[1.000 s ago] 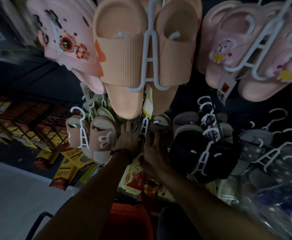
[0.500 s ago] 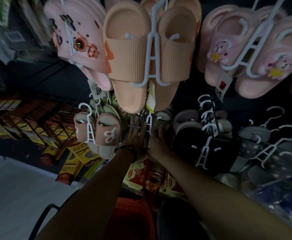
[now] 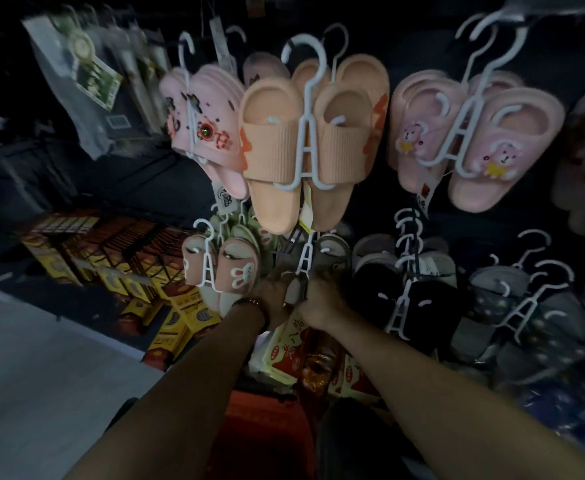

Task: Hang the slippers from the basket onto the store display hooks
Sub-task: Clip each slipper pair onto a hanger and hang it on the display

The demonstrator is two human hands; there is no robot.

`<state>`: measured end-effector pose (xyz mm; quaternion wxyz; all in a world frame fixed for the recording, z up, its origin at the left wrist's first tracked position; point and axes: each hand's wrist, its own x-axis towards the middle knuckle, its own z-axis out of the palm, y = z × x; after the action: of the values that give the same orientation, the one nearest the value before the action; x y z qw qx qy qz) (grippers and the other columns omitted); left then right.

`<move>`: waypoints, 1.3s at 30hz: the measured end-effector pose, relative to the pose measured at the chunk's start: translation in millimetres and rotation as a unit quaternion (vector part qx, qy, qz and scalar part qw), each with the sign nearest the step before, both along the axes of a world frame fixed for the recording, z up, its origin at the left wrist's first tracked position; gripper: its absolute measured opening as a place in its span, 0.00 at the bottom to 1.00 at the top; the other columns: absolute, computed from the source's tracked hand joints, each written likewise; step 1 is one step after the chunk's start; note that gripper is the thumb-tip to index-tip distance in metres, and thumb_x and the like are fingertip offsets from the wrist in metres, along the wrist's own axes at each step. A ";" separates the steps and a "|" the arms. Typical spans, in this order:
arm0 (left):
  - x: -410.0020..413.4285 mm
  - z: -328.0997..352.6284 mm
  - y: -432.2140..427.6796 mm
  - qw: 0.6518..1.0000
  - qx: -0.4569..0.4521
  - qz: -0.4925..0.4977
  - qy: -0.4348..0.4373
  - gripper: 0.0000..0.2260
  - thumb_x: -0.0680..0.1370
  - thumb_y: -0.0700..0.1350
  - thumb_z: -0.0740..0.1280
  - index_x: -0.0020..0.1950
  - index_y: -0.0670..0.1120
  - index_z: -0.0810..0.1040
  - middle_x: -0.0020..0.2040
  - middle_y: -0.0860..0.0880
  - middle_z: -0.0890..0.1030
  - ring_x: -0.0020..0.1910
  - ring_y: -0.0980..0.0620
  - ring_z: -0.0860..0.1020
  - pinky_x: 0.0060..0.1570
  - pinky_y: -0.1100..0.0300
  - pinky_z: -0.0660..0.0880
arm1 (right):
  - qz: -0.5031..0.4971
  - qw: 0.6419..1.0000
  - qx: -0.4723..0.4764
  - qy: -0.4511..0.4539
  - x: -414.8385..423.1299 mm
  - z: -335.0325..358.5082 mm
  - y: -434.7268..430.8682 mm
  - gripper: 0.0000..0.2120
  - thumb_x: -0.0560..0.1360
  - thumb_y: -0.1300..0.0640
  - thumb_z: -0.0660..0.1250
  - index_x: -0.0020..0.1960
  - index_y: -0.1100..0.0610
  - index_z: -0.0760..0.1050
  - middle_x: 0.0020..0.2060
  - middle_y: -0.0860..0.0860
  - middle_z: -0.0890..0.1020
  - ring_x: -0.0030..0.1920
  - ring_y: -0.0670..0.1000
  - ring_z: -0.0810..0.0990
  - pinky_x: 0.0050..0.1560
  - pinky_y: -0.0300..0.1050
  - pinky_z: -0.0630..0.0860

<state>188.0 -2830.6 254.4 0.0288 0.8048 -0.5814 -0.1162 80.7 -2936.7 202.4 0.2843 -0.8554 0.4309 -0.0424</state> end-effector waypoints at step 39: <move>161.0 -66.9 -42.7 0.929 -0.336 0.155 0.006 0.38 0.71 0.58 0.56 0.80 0.42 0.64 0.74 0.39 0.71 0.71 0.34 0.69 0.69 0.42 0.66 | 0.355 0.880 -0.246 -0.200 176.7 18.2 -46.4 0.33 0.79 0.65 0.57 0.83 0.50 0.60 0.83 0.44 0.61 0.83 0.42 0.56 0.82 0.44 0.56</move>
<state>349.0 -2873.3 187.5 0.3186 0.8275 -0.4540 0.0867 257.4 -2983.1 220.6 0.1407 -0.9668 0.0080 -0.2130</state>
